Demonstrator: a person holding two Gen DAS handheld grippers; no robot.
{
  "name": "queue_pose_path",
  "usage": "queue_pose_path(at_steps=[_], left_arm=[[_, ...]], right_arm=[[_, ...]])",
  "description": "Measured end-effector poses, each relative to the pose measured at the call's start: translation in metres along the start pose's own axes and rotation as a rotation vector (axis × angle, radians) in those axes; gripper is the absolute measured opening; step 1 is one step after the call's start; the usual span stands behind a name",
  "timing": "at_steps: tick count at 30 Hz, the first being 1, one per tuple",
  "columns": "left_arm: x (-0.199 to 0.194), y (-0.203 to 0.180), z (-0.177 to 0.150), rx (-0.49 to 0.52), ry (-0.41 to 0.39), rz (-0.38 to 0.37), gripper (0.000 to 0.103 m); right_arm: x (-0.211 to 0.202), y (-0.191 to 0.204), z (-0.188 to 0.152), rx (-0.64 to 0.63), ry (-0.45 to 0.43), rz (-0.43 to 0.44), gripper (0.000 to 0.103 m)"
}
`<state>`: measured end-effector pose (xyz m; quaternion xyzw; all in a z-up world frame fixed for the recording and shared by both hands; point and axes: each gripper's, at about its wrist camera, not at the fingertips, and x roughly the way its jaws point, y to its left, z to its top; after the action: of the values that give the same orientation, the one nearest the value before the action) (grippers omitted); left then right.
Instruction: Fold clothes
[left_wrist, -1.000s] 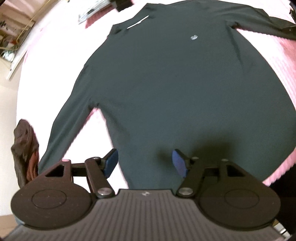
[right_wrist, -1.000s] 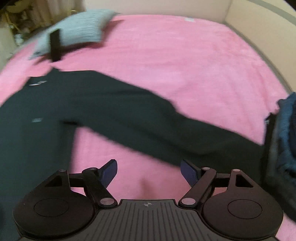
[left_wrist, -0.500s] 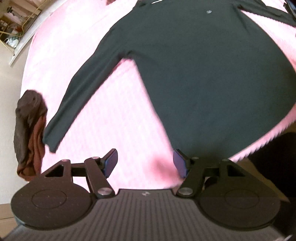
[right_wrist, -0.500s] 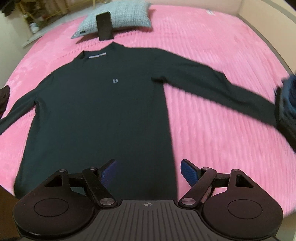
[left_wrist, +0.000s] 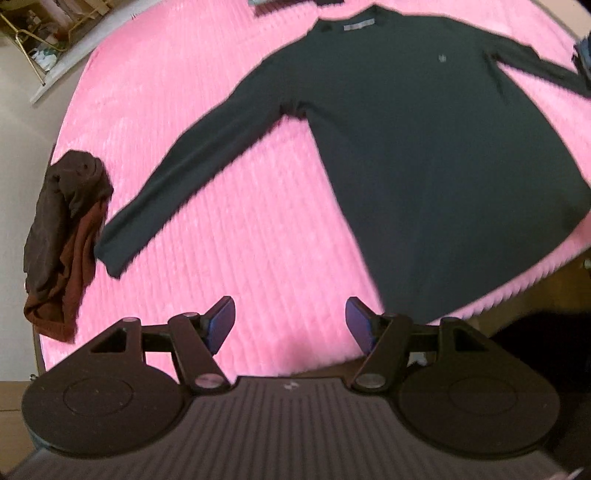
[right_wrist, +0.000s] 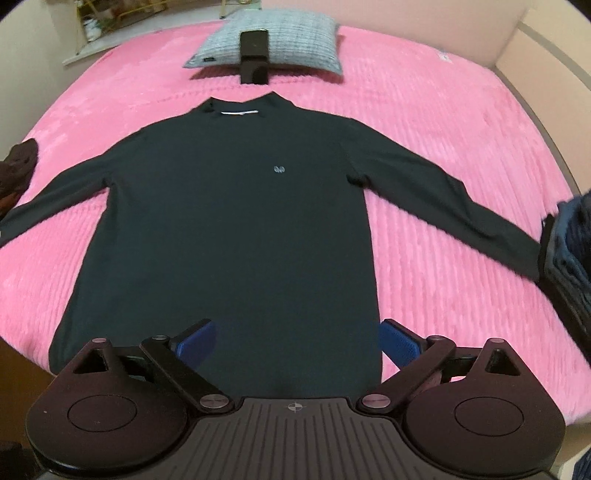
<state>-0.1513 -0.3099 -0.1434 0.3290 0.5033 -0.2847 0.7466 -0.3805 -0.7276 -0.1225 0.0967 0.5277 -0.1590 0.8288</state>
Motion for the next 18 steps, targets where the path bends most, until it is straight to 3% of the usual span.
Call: queue_pose_path(at_steps=[7, 12, 18], left_arm=[[-0.030, -0.007, 0.026, -0.041, -0.053, 0.022, 0.064], [-0.048, -0.004, 0.040, -0.124, -0.116, 0.009, 0.079], [-0.052, 0.013, 0.053, -0.118, -0.153, -0.019, 0.099]], right_arm=[[-0.012, -0.007, 0.014, 0.001, -0.002, 0.047, 0.097], [-0.025, -0.001, 0.021, -0.012, -0.002, 0.044, 0.097], [-0.041, 0.024, 0.026, 0.047, -0.015, -0.002, 0.097]])
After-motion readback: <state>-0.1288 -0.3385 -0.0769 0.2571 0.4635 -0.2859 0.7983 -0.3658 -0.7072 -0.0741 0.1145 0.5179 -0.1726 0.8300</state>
